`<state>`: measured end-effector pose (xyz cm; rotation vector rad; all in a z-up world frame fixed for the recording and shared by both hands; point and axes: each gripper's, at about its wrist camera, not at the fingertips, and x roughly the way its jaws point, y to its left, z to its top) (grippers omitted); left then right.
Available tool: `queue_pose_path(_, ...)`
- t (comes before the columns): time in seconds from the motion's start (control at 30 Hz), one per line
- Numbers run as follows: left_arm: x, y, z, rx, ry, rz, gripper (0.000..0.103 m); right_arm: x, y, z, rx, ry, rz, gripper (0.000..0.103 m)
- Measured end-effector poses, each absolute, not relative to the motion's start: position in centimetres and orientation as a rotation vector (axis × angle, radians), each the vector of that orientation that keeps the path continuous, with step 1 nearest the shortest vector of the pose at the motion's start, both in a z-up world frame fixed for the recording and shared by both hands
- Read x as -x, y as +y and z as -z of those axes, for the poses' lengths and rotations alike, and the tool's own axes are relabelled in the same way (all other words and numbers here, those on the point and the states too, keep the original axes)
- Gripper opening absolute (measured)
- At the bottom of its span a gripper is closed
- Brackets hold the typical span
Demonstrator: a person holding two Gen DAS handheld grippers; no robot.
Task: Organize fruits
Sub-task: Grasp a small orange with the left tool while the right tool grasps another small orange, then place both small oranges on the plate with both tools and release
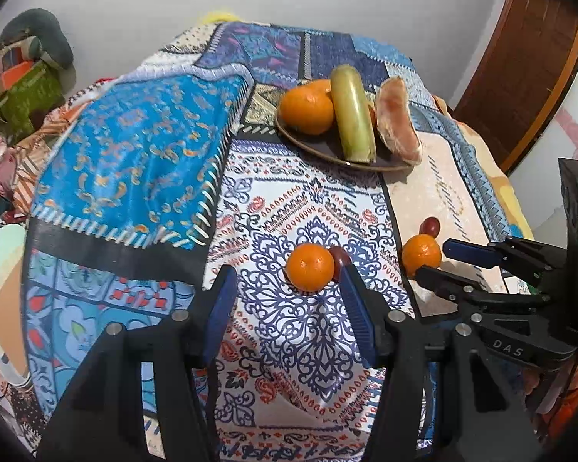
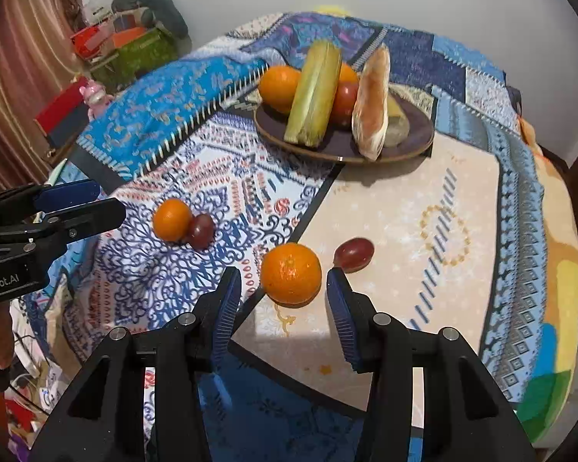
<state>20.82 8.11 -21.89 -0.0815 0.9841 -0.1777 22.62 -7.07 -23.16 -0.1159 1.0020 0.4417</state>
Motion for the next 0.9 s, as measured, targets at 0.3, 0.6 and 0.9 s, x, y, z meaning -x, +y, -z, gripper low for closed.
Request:
queue_pose_path(0.3,-22.2,6.5,24.4,0.081,1.033,0.234,0.054,-23.2,-7.0,24.2,0.110,1.028,-0.450,0.039)
queue_pose_path(0.6,-23.3,6.8,25.8,0.137,1.051,0.239,0.039,-23.2,-7.5,23.6,0.089,1.014,-0.465,0.034)
queue_pose_path(0.9,-23.6,7.1,24.9,0.138,1.032,0.209,0.034,-23.0,-8.4,21.7,0.071,0.966,-0.469,0.034)
